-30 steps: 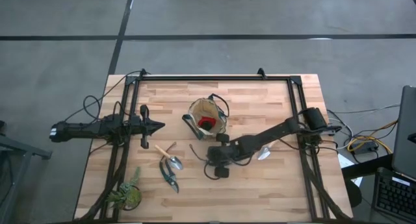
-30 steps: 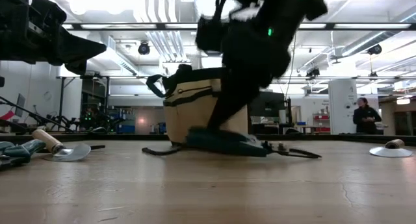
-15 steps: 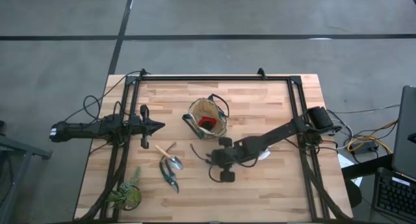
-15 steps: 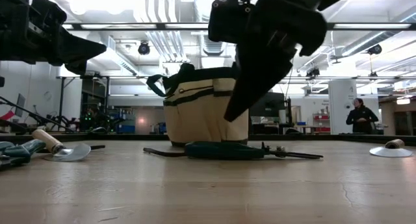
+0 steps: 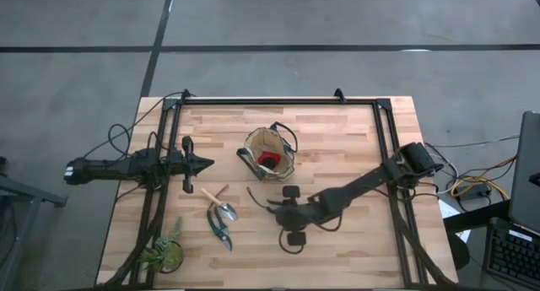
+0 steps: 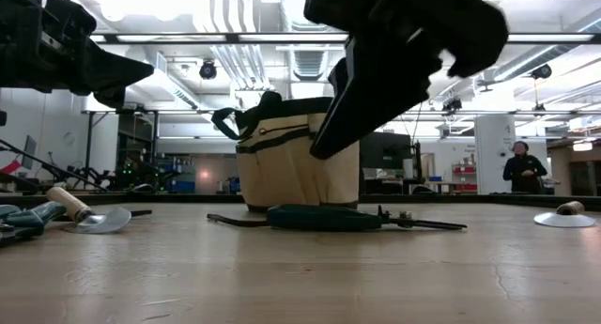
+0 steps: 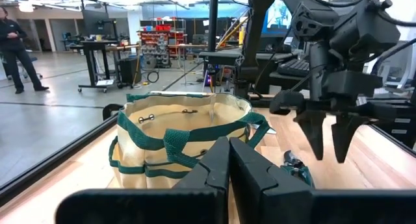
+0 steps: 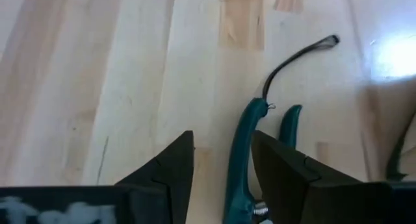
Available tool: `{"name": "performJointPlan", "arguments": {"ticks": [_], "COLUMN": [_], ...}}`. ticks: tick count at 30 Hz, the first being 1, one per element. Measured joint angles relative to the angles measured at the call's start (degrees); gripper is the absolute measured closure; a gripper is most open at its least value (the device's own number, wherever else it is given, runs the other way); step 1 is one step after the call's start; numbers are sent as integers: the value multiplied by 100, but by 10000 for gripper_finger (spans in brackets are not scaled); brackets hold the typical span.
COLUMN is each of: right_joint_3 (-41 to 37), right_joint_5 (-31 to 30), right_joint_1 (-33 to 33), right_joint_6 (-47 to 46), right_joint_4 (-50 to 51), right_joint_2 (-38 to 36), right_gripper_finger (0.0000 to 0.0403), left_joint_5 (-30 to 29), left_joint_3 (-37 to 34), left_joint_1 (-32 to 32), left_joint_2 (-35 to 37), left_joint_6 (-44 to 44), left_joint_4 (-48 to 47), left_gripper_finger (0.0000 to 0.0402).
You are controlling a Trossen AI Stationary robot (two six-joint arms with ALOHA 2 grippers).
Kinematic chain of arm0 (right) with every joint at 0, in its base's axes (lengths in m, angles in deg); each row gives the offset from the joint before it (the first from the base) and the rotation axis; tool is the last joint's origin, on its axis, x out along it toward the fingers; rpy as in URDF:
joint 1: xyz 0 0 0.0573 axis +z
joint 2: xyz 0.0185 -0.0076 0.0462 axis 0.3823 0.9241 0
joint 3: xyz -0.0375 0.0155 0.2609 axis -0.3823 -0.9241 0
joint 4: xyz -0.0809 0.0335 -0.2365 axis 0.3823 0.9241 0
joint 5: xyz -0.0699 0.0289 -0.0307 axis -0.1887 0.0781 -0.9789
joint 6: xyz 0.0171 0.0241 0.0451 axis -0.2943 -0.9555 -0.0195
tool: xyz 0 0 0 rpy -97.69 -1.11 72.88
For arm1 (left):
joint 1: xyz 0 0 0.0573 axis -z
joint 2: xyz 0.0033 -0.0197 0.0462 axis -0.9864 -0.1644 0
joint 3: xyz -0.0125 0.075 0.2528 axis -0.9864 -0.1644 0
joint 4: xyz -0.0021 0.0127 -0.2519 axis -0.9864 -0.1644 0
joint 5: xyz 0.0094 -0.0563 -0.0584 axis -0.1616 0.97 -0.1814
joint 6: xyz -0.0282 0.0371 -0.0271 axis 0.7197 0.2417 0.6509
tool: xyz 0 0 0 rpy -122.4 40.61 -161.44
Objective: Pick & Place Garden tools in Gardening bag
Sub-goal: Put the right green shear scissors into the gardening bag
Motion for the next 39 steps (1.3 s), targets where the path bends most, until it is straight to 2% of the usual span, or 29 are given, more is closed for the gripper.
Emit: {"name": "performJointPlan", "arguments": {"ticks": [4,8,11,20,27,39], "right_joint_3": [2,20,33,31,-20,-24], "right_joint_5": [48,-187,-514,-580,168,726], "right_joint_1": [-29,-57,-82,-135,-231,-247], "right_joint_6": [-15,1,4,-10,-115,6], "right_joint_4": [-73,-69,-71,-61,-37,219], "right_joint_2": [252,509,572,587,589,585], "right_gripper_finger": [251,257,265,282,297,350], "left_joint_5": [-2,-2,-2,0,-2,-2], "left_joint_3": [0,0,0,0,0,2], "left_joint_1": [-1,-2,0,-1,-2,-1], "left_joint_2": [0,0,-2,0,0,0], "left_joint_6": [2,0,-1,-1,-1,0], "left_joint_4": [-2,0,-2,-2,-2,-4], "left_gripper_finger": [387,387,387,387,387,387]}}
